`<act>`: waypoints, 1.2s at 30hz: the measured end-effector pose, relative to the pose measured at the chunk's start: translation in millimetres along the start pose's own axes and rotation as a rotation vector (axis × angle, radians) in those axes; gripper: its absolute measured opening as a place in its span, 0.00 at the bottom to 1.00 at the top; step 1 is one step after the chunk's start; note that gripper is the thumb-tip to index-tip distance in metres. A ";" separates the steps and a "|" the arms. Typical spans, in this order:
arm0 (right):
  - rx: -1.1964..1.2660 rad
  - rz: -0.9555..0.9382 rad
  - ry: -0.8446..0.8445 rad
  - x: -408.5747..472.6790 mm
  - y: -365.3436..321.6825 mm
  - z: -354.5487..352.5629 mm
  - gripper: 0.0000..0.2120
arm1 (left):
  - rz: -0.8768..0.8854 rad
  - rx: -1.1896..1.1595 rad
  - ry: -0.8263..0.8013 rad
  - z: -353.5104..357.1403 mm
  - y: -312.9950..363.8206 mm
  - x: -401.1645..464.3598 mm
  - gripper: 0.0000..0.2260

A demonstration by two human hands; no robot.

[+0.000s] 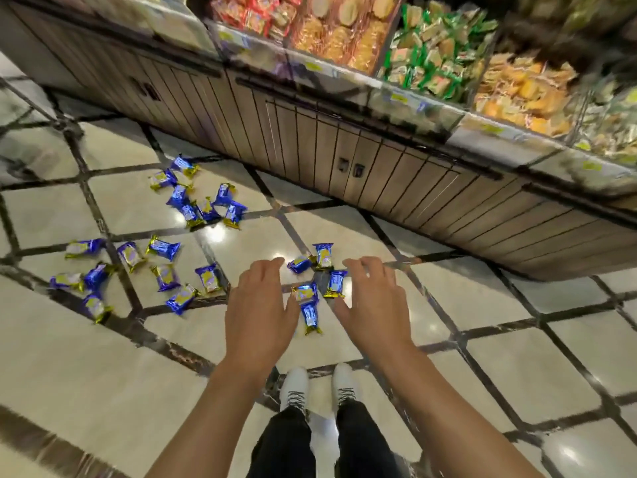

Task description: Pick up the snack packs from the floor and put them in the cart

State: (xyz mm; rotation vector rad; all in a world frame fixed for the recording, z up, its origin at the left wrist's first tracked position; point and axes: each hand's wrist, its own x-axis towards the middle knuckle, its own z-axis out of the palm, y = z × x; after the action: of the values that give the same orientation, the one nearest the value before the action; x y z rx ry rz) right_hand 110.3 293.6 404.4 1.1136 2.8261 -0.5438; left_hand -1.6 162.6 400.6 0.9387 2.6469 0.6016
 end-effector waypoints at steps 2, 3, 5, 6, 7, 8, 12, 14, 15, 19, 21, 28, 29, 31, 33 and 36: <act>-0.001 -0.063 -0.041 19.6 8.5 32.8 0.27 | -0.041 0.015 -0.010 35.7 -13.8 7.6 0.26; 0.001 -0.089 -0.061 29.7 15.1 52.5 0.27 | -0.062 0.023 -0.012 57.9 -22.5 12.0 0.27; 0.017 -0.113 -0.072 49.5 30.4 95.6 0.27 | -0.114 0.014 -0.010 105.2 -43.5 21.1 0.28; 0.023 -0.121 -0.070 59.6 38.8 122.7 0.27 | -0.140 0.005 -0.002 133.1 -58.0 25.2 0.28; 0.031 -0.126 -0.070 69.8 47.2 152.5 0.26 | -0.165 -0.003 0.004 161.6 -74.4 29.6 0.27; 0.037 -0.133 -0.078 79.7 55.8 186.8 0.26 | -0.198 -0.010 0.011 192.3 -92.2 34.6 0.27; 0.012 -0.175 -0.201 106.8 87.6 346.5 0.26 | -0.347 -0.042 0.035 326.8 -169.3 54.4 0.29; 0.001 -0.180 -0.232 116.6 103.8 422.9 0.25 | -0.390 -0.053 0.049 392.3 -207.3 62.5 0.31; -0.007 -0.176 -0.246 119.9 112.1 458.2 0.25 | -0.416 -0.039 0.041 423.5 -225.7 65.4 0.32; -0.065 -0.209 -0.325 134.2 143.9 581.7 0.28 | -0.576 0.052 -0.044 536.9 -294.2 74.3 0.34; -0.089 -0.224 -0.373 140.0 157.6 630.3 0.30 | -0.643 0.048 -0.100 583.7 -322.3 76.0 0.32; -0.087 -0.123 -0.427 150.0 182.9 719.3 0.37 | -0.660 0.087 -0.201 666.5 -375.5 91.2 0.27; -0.077 -0.104 -0.431 150.0 182.4 724.4 0.37 | -0.642 0.102 -0.211 671.4 -376.9 91.1 0.25; -0.082 -0.084 -0.436 150.0 180.1 731.0 0.38 | -0.590 0.137 -0.219 678.2 -376.7 86.4 0.21; -0.105 -0.085 -0.427 150.7 177.7 732.9 0.37 | -0.500 0.151 -0.168 680.8 -375.6 74.0 0.16; -0.098 -0.111 -0.399 152.5 176.6 735.3 0.35 | -0.251 0.140 -0.018 683.4 -379.6 54.1 0.09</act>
State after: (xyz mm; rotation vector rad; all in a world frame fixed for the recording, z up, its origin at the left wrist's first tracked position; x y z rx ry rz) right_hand 60.2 260.6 -364.7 0.7373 2.5429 -0.5564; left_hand 13.7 129.9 -382.2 0.6267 2.7601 0.3512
